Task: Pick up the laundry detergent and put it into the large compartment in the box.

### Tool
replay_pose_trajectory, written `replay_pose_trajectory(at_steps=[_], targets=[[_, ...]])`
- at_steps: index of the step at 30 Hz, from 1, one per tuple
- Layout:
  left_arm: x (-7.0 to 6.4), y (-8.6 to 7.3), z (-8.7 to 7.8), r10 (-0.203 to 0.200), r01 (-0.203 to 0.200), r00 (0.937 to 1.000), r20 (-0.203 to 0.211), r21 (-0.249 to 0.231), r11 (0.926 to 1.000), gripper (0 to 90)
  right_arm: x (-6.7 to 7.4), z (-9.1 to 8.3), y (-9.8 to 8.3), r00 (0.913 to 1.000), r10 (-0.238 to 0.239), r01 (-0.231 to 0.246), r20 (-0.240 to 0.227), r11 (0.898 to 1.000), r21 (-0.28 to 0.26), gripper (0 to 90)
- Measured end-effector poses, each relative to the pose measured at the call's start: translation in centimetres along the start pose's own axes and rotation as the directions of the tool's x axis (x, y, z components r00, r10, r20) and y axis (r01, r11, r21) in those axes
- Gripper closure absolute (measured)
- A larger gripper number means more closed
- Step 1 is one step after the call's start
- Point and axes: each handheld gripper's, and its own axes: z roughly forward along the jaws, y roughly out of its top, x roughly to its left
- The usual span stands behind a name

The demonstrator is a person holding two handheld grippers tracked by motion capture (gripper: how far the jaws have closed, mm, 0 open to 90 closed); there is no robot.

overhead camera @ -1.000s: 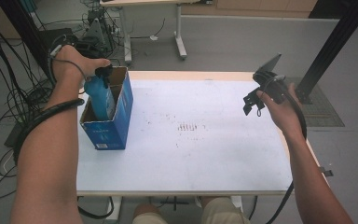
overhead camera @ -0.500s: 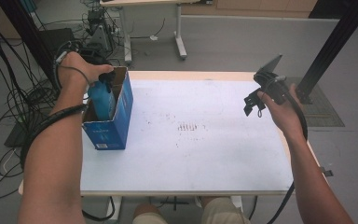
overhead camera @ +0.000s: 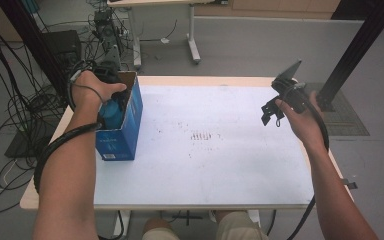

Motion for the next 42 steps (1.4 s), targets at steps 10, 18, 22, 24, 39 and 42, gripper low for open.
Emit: replay_pose_trajectory(at_steps=[10,18,22,24,39,42], targets=[[0.0,-0.1,1.6,0.009,-0.009,0.9999,-0.013,-0.005,1.0,37.7,0.1,0.3,0.2,1.0,0.0,0.0,0.003,1.0,0.006,5.8],[-0.1,-0.2,2.5,0.021,-0.021,0.9995,-0.021,0.003,0.9998,37.7,0.2,0.6,0.3,1.0,0.0,0.0,0.004,1.0,0.014,5.8],[0.1,-0.4,2.6,0.023,-0.023,0.9996,-0.017,-0.004,0.9997,37.7,0.3,0.7,0.3,1.0,0.0,0.0,0.006,1.0,0.012,5.8],[0.2,-0.5,2.7,0.023,-0.024,0.9996,-0.016,-0.008,0.9997,37.6,0.2,0.6,0.2,1.0,-0.001,0.001,0.006,1.0,0.012,5.8],[0.3,-0.6,2.7,0.016,-0.016,0.9998,-0.014,-0.014,0.9998,37.5,0.2,0.6,0.2,1.0,0.0,0.0,0.002,1.0,0.007,5.8],[0.4,-0.7,2.7,0.011,-0.011,0.9999,-0.01,-0.016,0.9998,37.5,0.2,0.6,0.1,1.0,0.0,0.0,0.001,1.0,0.006,5.8]])
